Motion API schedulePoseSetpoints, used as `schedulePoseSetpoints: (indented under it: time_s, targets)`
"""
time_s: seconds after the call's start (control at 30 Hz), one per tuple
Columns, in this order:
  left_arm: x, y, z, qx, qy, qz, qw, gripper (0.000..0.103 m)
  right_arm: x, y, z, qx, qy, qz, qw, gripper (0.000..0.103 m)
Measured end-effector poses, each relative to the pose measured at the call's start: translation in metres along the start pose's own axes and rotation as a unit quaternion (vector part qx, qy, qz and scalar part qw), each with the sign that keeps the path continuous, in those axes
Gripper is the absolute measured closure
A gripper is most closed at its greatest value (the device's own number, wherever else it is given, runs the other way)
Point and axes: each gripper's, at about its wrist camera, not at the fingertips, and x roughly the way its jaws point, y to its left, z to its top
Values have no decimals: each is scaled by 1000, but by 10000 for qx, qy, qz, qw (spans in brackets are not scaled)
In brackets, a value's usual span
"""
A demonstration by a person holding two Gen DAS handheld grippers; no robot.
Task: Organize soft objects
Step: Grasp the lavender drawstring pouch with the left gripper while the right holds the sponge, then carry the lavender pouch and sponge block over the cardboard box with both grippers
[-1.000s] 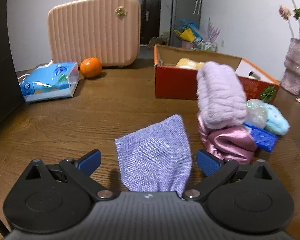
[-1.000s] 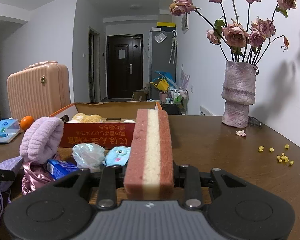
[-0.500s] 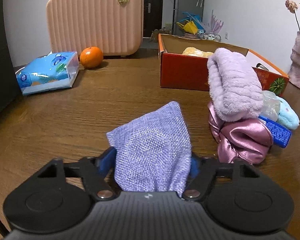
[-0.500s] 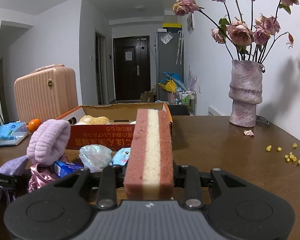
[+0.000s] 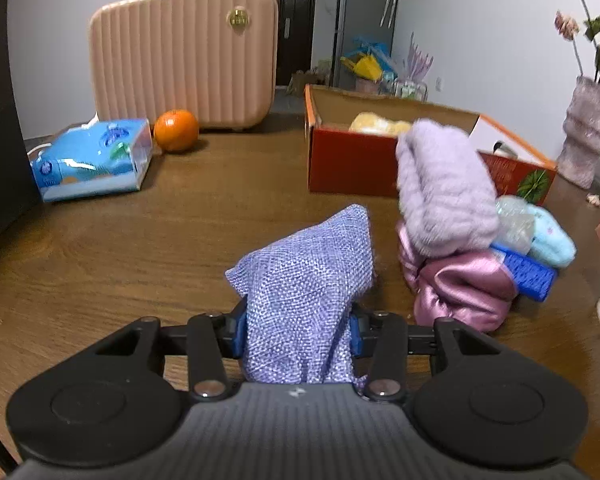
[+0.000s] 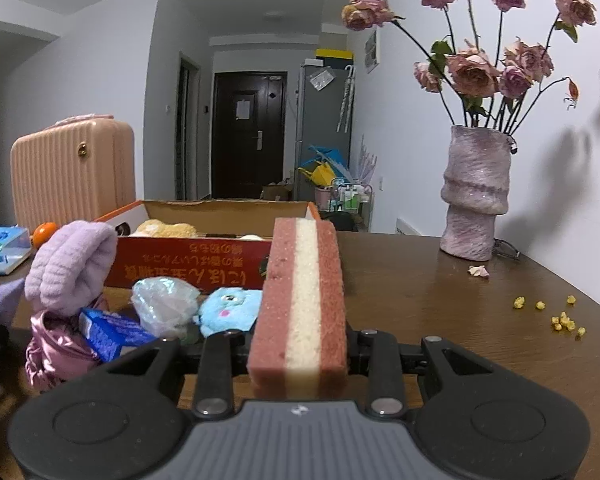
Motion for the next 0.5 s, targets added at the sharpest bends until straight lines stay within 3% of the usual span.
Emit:
schedulePoseSetpoints:
  time_s: [0.5]
  targets:
    - [-29,9,33,52,-655,29,9978,58,-7,1,30,-129,-337,-26,9993,72]
